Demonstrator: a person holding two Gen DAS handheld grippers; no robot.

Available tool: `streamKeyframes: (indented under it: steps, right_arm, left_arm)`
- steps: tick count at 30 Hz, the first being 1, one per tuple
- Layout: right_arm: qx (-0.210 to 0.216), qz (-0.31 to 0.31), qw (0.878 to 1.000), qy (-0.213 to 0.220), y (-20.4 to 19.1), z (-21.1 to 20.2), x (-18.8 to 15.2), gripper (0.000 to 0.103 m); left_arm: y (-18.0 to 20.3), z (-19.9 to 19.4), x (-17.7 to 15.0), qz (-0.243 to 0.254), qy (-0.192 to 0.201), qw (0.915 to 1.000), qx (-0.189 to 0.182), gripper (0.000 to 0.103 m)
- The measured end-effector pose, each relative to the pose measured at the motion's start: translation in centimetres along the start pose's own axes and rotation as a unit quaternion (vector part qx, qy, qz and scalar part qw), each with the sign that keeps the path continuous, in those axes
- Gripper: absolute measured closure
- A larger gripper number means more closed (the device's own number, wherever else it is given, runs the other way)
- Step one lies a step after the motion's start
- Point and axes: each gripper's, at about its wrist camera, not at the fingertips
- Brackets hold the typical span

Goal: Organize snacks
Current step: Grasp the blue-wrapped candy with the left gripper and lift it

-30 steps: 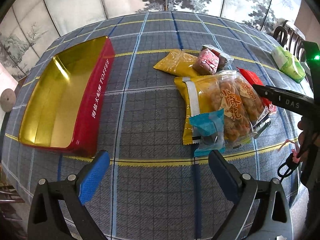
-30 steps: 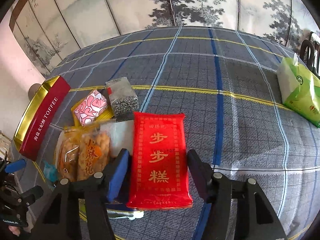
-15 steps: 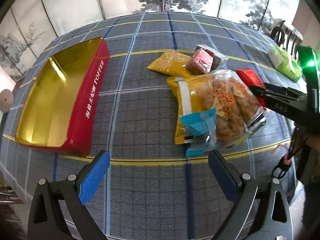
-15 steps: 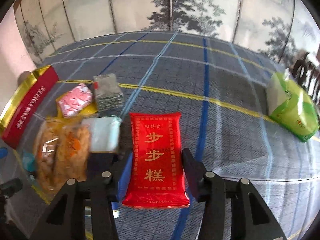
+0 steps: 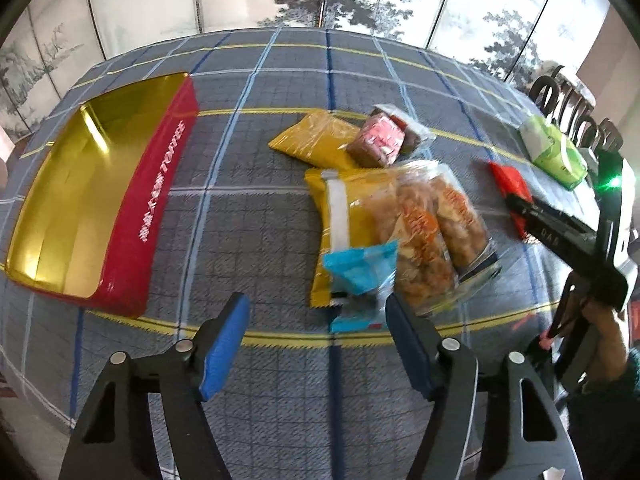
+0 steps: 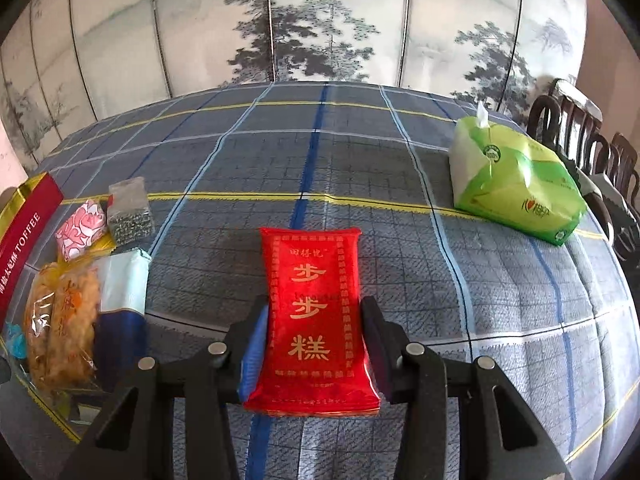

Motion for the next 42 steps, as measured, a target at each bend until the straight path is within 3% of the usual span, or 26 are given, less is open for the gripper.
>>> streamKeyframes:
  steps: [9,17,20,30,42]
  right_arm:
    - [0.006,0.004,1.000,-0.001,0.4,0.1,0.0,0.057]
    - [0.007,0.004,1.000,0.000,0.4,0.2,-0.1,0.056]
    - [0.007,0.004,1.000,0.000,0.3,0.3,-0.1,0.056]
    - [0.007,0.004,1.000,0.000,0.4,0.3,0.0,0.055]
    - [-0.001,0.000,1.000,0.000,0.2,0.3,0.0,0.055]
  left_arm:
    - [0.8,1.6,0.7,-0.011,-0.018,0.9995,-0.024,0.060]
    - [0.7,2.5,0.8,-0.015,-0.025,0.9991,-0.032,0.064]
    - [0.5,2.6,0.7,-0.009,-0.027,0.9988,-0.040,0.077]
    - [-0.3,1.2,0.5,0.003,-0.016,0.9984,-0.055,0.078]
    - [-2.6,-2.7,2.3,0.021,0.010,0.9993,-0.030,0.078]
Point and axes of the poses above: each gripper's, at about its wrist camera, not at the fingertips, and z roughly the way its jaws point, y to its right, x to its top, and after that the axes turned 10 degrees about -x, right-handed
